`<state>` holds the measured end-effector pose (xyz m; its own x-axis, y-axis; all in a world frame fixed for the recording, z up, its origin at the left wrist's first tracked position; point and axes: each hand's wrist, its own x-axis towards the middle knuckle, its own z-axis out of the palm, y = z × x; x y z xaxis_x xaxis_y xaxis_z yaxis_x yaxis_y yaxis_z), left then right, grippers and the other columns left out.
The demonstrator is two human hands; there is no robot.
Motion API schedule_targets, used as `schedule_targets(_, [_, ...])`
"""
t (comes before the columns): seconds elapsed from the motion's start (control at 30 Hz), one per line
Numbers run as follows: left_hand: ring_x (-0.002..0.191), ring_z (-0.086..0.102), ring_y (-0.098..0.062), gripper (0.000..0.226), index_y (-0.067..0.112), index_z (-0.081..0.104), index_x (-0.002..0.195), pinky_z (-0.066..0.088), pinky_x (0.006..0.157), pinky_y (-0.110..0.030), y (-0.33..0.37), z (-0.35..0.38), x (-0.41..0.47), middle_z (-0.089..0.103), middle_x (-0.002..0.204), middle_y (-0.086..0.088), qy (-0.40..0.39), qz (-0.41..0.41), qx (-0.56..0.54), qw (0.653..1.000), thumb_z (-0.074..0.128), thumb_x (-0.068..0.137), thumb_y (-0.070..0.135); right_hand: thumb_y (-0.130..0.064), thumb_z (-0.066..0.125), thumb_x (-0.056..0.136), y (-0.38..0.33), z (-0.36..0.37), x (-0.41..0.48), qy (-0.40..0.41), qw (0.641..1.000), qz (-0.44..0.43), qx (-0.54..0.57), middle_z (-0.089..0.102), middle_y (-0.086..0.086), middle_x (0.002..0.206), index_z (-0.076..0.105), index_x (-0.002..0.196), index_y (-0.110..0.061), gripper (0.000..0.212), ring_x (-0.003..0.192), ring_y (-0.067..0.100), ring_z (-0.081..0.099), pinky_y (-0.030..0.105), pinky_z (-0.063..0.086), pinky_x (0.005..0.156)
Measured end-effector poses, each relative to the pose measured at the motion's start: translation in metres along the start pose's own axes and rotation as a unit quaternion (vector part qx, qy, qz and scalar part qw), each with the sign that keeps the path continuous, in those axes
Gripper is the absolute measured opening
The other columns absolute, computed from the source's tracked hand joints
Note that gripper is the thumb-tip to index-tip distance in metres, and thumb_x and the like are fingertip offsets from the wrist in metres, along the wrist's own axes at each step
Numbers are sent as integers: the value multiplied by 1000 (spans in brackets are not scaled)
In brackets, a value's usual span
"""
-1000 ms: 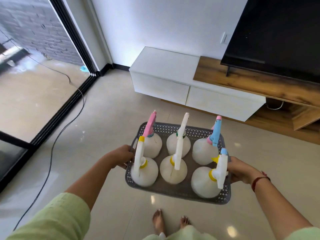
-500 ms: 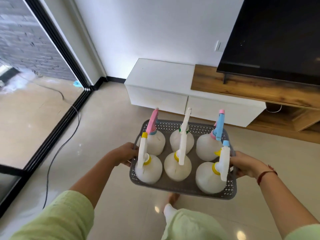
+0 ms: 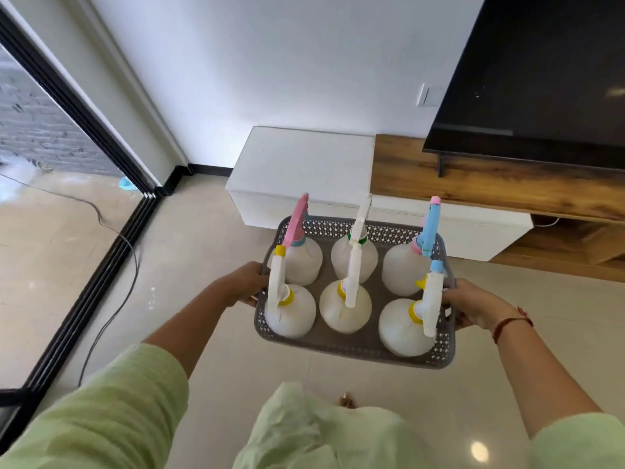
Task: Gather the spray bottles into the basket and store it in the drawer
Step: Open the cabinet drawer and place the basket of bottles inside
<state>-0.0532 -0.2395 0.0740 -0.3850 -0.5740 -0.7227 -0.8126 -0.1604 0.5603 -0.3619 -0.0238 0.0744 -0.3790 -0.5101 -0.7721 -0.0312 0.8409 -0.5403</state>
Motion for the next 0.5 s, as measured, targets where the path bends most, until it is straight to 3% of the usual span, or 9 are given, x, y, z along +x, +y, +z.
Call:
schedule_targets(0.07, [76, 61, -23, 2, 8, 58, 89, 57, 58, -28, 12, -11, 17, 60, 87, -12, -6, 0, 9, 1000, 59, 90, 7, 1, 43, 95, -12, -3, 15, 11, 1000, 7, 11, 59, 28, 109, 52, 125, 0, 32, 88, 38, 60, 45, 55, 73])
schedule_targets(0.13, [83, 60, -26, 12, 3, 59, 102, 57, 63, -30, 23, -22, 35, 60, 94, -15, -17, 0, 18, 1000, 58, 91, 7, 0, 43, 95, -19, -3, 26, 16, 1000, 15, 22, 57, 24, 103, 52, 125, 1, 31, 86, 37, 59, 45, 54, 71])
schedule_targets(0.23, [88, 59, -27, 25, -2, 57, 116, 56, 68, -33, 42, -44, 66, 60, 99, -16, -37, 4, 40, 998, 54, 93, 7, -3, 43, 97, -32, -2, 49, 31, 997, 34, 54, 58, 31, 118, 53, 126, -2, 32, 95, 40, 60, 50, 54, 80])
schedule_targets(0.3, [87, 59, -26, 27, -1, 56, 120, 55, 67, -32, 54, -59, 89, 59, 99, -16, -47, 7, 50, 998, 51, 94, 5, -5, 44, 97, -39, 2, 62, 37, 995, 48, 78, 57, 31, 121, 53, 126, -3, 30, 95, 41, 61, 49, 55, 78])
schedule_targets(0.4, [79, 58, -22, 25, 1, 58, 115, 54, 63, -30, 73, -83, 131, 59, 89, -10, -62, 19, 76, 995, 50, 92, 0, -8, 49, 96, -50, 10, 86, 55, 989, 66, 116, 64, 23, 103, 56, 120, -5, 26, 87, 38, 63, 45, 57, 72])
schedule_targets(0.5, [73, 58, -18, 14, 11, 61, 95, 55, 61, -29, 95, -99, 164, 58, 80, -5, -67, 30, 109, 991, 55, 89, 0, -8, 53, 94, -58, 20, 105, 72, 983, 80, 150, 62, 13, 83, 59, 112, -8, 19, 75, 33, 61, 49, 56, 78])
